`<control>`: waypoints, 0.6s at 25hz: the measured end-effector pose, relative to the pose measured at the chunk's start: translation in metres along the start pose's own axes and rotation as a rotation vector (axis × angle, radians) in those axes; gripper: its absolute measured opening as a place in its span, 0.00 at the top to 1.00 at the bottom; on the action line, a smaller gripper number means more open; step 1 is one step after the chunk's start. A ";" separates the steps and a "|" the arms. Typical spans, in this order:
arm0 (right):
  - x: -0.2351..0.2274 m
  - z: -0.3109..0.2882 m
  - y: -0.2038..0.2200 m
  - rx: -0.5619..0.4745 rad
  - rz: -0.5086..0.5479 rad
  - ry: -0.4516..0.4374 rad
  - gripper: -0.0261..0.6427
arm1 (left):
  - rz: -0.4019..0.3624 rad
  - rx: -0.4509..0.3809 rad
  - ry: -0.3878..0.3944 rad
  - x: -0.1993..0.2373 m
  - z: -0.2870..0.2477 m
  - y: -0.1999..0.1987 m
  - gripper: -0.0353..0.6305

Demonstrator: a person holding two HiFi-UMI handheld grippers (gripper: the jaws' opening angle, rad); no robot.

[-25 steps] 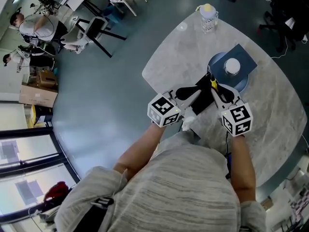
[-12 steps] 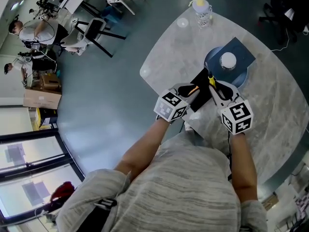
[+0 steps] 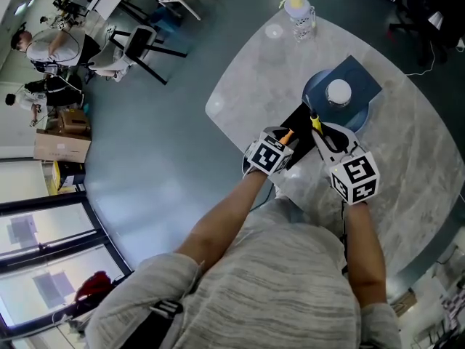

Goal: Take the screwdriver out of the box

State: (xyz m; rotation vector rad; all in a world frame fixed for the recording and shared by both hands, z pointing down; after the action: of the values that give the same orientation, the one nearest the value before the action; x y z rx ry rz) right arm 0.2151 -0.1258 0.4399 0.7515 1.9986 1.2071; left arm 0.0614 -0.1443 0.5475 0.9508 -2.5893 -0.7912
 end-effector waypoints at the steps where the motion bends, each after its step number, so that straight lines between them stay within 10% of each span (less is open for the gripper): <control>1: 0.000 0.000 0.000 0.000 0.001 -0.002 0.86 | -0.006 0.013 -0.011 0.001 -0.003 0.000 0.74; 15: -0.013 0.000 0.002 -0.010 -0.009 -0.022 0.86 | -0.063 0.223 -0.127 0.004 -0.048 0.013 0.74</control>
State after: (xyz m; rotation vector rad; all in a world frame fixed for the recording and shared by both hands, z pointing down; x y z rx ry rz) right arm 0.2229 -0.1349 0.4453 0.7476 1.9750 1.1981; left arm 0.0717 -0.1580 0.5939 1.0809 -2.8161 -0.6043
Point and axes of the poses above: the fingertips, and each gripper's own axes: z backward along the fingers, x to its left, y out of its underside, the point moved 8 cm from there along z, backward along the fingers, and after that the axes turned 9 degrees about -y, right-handed, at the moved point
